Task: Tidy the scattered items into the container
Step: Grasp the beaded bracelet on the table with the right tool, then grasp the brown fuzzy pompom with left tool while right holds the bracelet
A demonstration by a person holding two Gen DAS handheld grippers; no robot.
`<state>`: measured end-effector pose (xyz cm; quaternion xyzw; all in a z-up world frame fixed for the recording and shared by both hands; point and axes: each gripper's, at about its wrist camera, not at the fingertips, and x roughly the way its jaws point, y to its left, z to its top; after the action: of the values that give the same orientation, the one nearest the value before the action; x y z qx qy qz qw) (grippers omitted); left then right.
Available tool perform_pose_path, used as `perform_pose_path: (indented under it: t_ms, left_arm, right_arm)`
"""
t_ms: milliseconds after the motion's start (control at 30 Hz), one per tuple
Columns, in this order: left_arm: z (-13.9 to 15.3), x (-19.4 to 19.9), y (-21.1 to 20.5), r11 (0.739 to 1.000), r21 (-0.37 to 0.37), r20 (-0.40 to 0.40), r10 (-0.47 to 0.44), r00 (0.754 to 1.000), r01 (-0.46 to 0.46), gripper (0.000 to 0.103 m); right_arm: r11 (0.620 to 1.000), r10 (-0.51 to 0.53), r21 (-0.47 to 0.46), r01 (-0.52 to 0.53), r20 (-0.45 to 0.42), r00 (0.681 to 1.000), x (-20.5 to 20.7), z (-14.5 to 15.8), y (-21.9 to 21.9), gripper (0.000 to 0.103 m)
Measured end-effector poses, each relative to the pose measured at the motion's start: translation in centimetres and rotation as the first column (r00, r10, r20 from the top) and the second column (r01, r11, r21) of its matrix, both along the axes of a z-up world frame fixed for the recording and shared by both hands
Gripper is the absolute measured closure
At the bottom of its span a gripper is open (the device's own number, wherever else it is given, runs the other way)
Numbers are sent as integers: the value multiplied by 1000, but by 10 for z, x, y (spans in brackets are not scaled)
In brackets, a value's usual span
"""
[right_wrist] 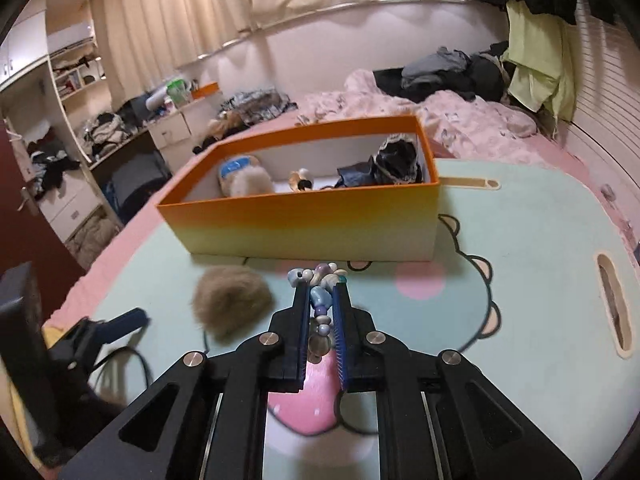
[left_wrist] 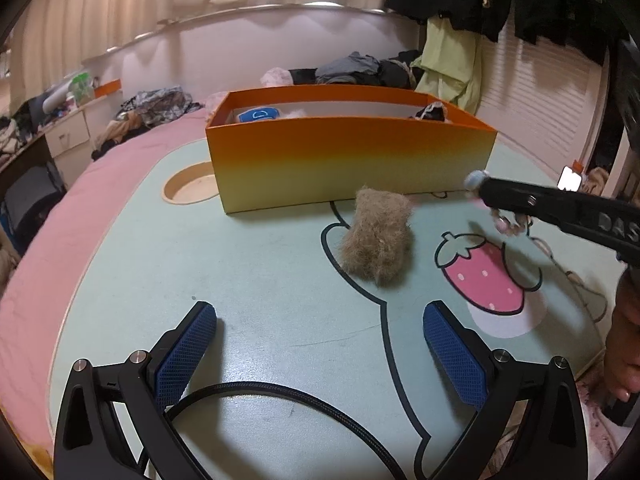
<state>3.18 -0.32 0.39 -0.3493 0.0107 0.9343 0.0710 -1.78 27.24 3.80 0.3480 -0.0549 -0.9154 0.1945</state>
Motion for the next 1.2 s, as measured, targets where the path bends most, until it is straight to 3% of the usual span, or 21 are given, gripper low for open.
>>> perform_pose_path:
  t_ms: [167,300,367,400,433,467,533,633,733,967,1200]
  left_arm:
    - [21,-8,-1,1000,4,-36,11,999,-11,0]
    - [28,-30,12,999,5,7,-34,999,34,0]
    - [25,-42,21,999,-20,23,-45,999,45,5]
    - [22,-48,23,998,-34,40,-44,998,45,16]
    - [18,-53,24,998,-34,71,-47,996,49,36]
    - [15,-57,23,998,-15,100,-56,993,58,49]
    - [16,-55,20,997,24,92,-73,993,71,82]
    - [19,-44,16,996,45,58,-82,995,79,82]
    - [21,-20,17,998,-11,-19,-60,998,60,82]
    - [9,5,22,999,-28,-59,-22,998,20,82]
    - [7,6,15,1000,-21,-49,-14,999,13,82]
  right_arm:
    - [999,20,-37,-20,-1,1000,8,1,2,91]
    - [998,13,-57,-14,-12,1000,7,5,5,91]
    - [997,16,-69,-16,-4,1000,5,4,7,91]
    - [997,16,-72,-16,-1,1000,5,3,7,91]
    - [997,15,-71,-15,1,1000,5,2,8,91]
    - [998,14,-67,-13,6,1000,4,1,7,91]
    - [999,13,-49,-12,17,1000,5,-2,6,91]
    - [1000,16,26,-17,45,999,5,-9,-5,91]
    - [997,27,73,-31,49,998,9,-16,-15,91]
    - [983,34,181,-32,-8,999,22,-15,-30,91]
    - [979,44,201,-42,-5,999,24,-18,-35,91]
